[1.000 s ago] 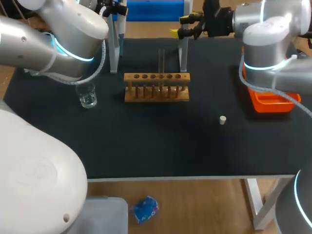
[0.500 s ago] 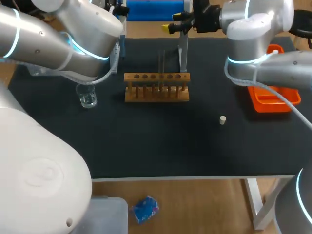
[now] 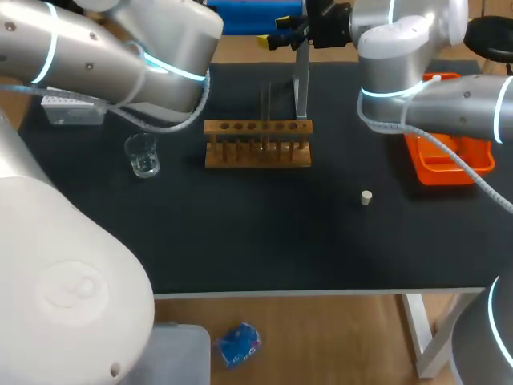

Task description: Invert the test tube, pick up the pipette, mount the tip to pipette, aspirate from beaker and dispense into the tube, eject the tip, return the pipette, and cap with the stopper.

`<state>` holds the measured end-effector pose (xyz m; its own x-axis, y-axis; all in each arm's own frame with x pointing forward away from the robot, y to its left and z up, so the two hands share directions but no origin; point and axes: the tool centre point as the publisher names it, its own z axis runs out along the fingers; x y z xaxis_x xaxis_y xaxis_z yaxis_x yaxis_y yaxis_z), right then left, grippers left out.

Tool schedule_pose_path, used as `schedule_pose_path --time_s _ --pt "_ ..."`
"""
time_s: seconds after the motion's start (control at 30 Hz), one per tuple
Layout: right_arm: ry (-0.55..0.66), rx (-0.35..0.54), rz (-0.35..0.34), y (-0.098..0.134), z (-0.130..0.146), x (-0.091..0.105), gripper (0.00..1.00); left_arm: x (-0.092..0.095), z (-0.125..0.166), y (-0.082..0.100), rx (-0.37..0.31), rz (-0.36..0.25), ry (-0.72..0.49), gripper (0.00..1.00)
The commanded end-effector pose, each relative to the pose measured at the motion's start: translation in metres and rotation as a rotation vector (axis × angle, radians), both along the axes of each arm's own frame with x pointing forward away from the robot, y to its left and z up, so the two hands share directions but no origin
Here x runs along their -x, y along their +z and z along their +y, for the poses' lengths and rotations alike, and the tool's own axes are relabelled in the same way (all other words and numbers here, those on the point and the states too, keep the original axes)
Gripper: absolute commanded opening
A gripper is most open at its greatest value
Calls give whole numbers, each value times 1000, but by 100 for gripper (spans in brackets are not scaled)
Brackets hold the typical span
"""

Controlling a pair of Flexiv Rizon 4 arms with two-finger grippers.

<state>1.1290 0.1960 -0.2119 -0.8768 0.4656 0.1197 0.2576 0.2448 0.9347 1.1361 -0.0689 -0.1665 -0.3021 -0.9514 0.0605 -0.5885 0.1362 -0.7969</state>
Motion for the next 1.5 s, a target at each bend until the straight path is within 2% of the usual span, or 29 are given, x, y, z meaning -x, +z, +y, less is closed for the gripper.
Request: schedule_pose_path --time_s 0.03,0.4,1.1,1.5 --pt "1 -1 0 0 0 -1 100 -10 -9 4 -37 34 23 0" --pt "1 -1 0 0 0 -1 100 -19 -9 3 -102 78 91 0" --pt "1 -1 0 0 0 -1 100 -21 1 -7 -126 144 188 0" --pt "1 -1 0 0 0 -1 100 -35 5 -10 -165 156 222 0"
